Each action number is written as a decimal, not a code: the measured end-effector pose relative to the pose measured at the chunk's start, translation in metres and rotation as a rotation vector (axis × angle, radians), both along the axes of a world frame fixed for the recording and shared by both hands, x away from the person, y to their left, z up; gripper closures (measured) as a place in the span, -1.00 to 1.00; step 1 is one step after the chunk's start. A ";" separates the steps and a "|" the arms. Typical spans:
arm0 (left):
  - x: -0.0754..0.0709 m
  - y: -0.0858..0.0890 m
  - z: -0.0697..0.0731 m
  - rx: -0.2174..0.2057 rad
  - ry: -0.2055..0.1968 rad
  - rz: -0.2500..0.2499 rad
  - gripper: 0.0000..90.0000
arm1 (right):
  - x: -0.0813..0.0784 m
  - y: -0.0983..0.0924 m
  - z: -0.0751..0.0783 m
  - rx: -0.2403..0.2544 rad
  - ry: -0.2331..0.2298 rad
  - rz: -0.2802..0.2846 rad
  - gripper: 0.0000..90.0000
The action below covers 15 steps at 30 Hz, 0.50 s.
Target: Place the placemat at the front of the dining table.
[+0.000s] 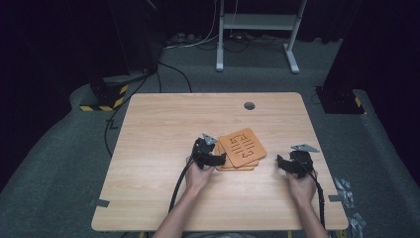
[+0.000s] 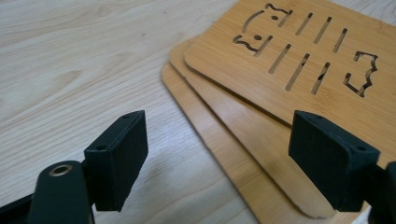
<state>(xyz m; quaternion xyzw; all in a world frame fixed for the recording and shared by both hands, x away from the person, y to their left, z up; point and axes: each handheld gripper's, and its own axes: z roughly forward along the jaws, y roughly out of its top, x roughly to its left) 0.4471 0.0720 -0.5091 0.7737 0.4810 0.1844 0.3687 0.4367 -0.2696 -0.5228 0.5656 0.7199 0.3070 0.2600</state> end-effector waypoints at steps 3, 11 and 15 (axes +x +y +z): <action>-0.002 0.011 0.002 -0.023 -0.002 0.014 -0.55 | 0.000 0.000 0.000 0.000 0.004 0.003 -0.34; -0.009 0.036 0.004 -0.040 -0.009 0.057 -0.54 | 0.000 0.000 0.000 -0.001 -0.001 0.000 -0.34; -0.014 0.059 0.002 -0.049 -0.005 0.094 -0.51 | 0.000 0.000 0.000 -0.001 0.004 0.004 -0.34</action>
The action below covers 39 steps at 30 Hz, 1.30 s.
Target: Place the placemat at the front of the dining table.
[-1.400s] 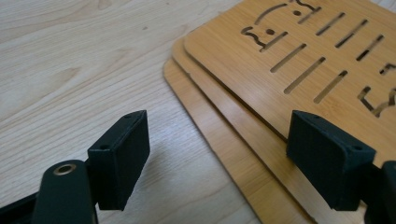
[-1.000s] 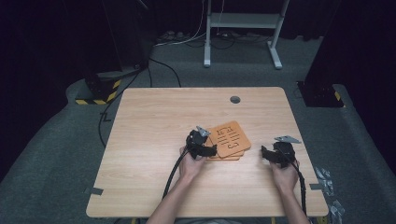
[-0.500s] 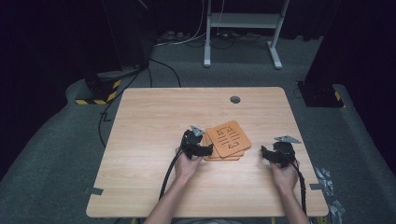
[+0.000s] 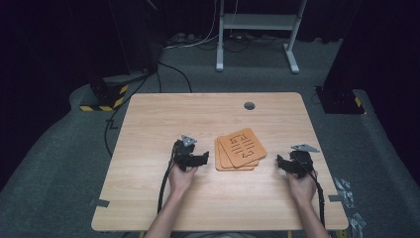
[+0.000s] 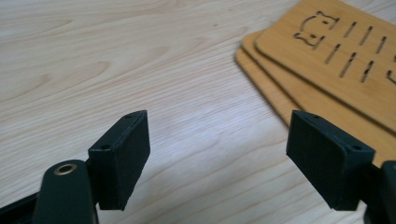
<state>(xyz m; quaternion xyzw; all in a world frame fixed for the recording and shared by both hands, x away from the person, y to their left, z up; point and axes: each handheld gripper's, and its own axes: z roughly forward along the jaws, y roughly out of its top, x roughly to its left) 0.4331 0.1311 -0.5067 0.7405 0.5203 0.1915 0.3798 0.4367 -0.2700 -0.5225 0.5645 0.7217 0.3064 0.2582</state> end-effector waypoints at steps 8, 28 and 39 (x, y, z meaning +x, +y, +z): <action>-0.007 0.031 -0.006 -0.017 0.020 0.059 -0.50 | -0.001 0.000 0.001 0.008 0.021 0.012 -0.34; -0.011 0.050 -0.020 0.046 0.006 0.108 -0.48 | 0.000 0.000 0.000 0.007 0.011 0.018 -0.37; -0.012 0.043 -0.020 0.119 -0.004 0.103 -0.45 | 0.001 0.006 0.011 0.044 0.019 0.075 -0.46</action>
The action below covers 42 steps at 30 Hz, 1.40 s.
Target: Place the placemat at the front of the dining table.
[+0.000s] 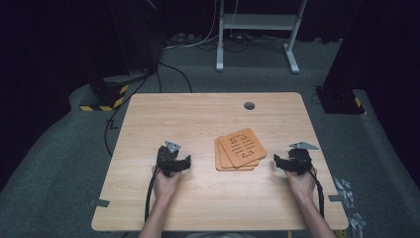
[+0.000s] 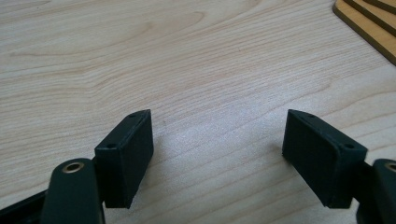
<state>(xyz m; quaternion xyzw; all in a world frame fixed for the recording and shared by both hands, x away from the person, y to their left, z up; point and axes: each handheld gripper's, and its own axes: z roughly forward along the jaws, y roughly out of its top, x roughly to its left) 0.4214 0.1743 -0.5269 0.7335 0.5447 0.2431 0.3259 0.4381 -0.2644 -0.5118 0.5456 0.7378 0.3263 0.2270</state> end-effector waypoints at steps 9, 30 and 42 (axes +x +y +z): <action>0.000 -0.001 0.000 -0.001 0.001 0.007 -0.45 | 0.010 0.016 0.010 -0.009 -0.002 0.037 -0.48; -0.001 -0.001 0.000 -0.008 0.003 0.006 -0.47 | 0.024 0.031 0.002 -0.016 -0.015 0.037 -0.40; -0.001 -0.001 0.000 -0.003 0.002 0.004 -0.47 | 0.033 0.041 0.005 -0.027 0.010 0.053 -0.39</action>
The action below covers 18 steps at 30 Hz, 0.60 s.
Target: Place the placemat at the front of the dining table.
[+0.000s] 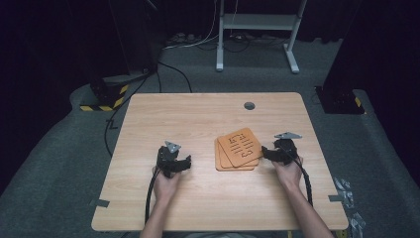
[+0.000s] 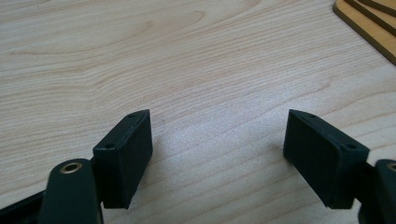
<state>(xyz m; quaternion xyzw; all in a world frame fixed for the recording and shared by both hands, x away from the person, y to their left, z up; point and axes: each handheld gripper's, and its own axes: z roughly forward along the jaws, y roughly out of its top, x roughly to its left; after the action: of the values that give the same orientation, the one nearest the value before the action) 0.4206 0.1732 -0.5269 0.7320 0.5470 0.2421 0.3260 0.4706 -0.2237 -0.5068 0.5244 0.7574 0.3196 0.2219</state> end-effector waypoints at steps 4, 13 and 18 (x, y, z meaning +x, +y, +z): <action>0.000 0.000 0.000 0.000 0.000 0.000 -0.47 | 0.001 -0.002 -0.003 0.017 0.015 -0.005 -0.40; 0.000 0.000 0.000 0.002 -0.001 0.000 -0.47 | 0.002 -0.002 -0.005 0.011 0.002 0.009 -0.40; 0.000 0.000 0.000 0.001 0.000 0.001 -0.47 | 0.002 -0.002 -0.008 0.015 0.006 0.005 -0.40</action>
<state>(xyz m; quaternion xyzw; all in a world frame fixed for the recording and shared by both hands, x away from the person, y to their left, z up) 0.4203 0.1728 -0.5269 0.7318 0.5473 0.2429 0.3255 0.4722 -0.2261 -0.5151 0.5252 0.7570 0.3240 0.2149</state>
